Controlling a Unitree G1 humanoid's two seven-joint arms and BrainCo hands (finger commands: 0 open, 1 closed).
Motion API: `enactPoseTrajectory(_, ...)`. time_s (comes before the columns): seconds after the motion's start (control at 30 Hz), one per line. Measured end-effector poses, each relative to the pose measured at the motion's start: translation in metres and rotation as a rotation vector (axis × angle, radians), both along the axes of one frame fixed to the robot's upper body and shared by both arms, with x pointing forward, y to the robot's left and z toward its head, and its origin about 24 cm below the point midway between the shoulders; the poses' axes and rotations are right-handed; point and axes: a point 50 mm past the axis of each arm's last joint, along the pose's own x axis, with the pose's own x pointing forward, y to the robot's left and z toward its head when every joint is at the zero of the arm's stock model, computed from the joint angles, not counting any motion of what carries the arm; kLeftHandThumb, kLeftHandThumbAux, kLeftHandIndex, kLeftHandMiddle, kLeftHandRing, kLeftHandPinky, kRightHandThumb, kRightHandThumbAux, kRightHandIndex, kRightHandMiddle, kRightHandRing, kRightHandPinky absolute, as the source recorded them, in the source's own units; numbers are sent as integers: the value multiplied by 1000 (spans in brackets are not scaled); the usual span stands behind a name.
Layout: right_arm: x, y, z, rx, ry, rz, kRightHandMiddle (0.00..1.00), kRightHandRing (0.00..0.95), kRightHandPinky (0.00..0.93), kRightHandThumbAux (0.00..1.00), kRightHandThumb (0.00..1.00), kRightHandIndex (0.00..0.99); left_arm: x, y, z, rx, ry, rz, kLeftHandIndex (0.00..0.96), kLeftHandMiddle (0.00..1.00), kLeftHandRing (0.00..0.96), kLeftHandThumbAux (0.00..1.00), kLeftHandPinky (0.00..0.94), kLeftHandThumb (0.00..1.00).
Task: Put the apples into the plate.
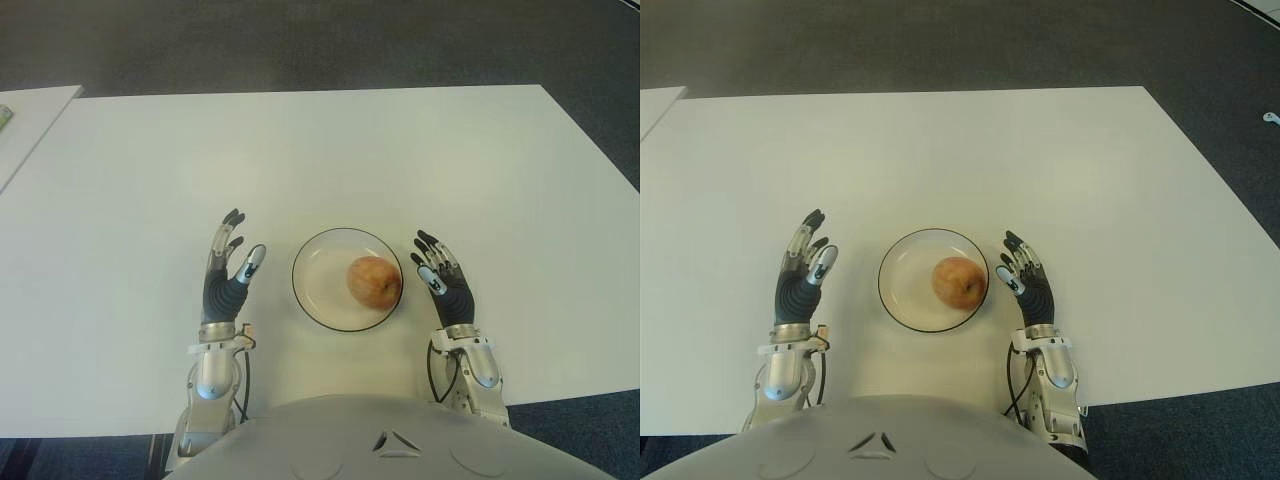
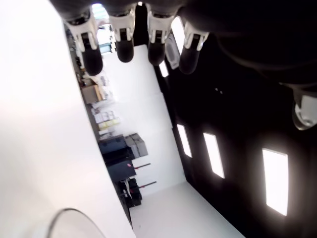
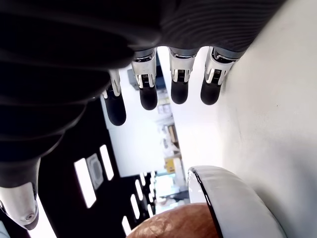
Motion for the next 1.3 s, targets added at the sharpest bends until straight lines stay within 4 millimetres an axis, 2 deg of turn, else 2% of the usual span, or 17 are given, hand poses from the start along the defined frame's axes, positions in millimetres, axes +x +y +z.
enactPoseTrajectory(0.1, 0, 3, 0, -6, 3, 4, 113, 59, 81, 594, 255, 171, -1, -3, -13, -24, 15, -3, 150, 64, 39, 285, 85, 21)
enactPoseTrajectory(0.23, -1, 5, 1, -10, 2, 10, 117, 62, 85, 596, 247, 174, 0, -17, -28, -82, 55, -13, 151, 59, 33, 301, 82, 34)
enactPoseTrajectory(0.37, -3, 7, 3, -11, -2, 16, 117, 63, 83, 604, 237, 170, -6, -34, -25, -124, 53, -39, 154, 57, 35, 329, 84, 82)
enactPoseTrajectory(0.5, -5, 7, 5, -11, -7, 15, 113, 66, 84, 614, 234, 148, -17, -41, -17, -150, 44, -59, 115, 56, 48, 350, 109, 110)
enactPoseTrajectory(0.8, -13, 7, 10, -2, 3, 21, 101, 53, 65, 622, 232, 118, -38, -38, -31, -229, 206, -62, 32, 9, 18, 412, 64, 109)
enactPoseTrajectory(1.3, -16, 8, 11, 26, 7, 38, 55, 6, 4, 622, 223, 83, -41, -35, -30, -282, 278, -49, 22, 5, 1, 443, 23, 40)
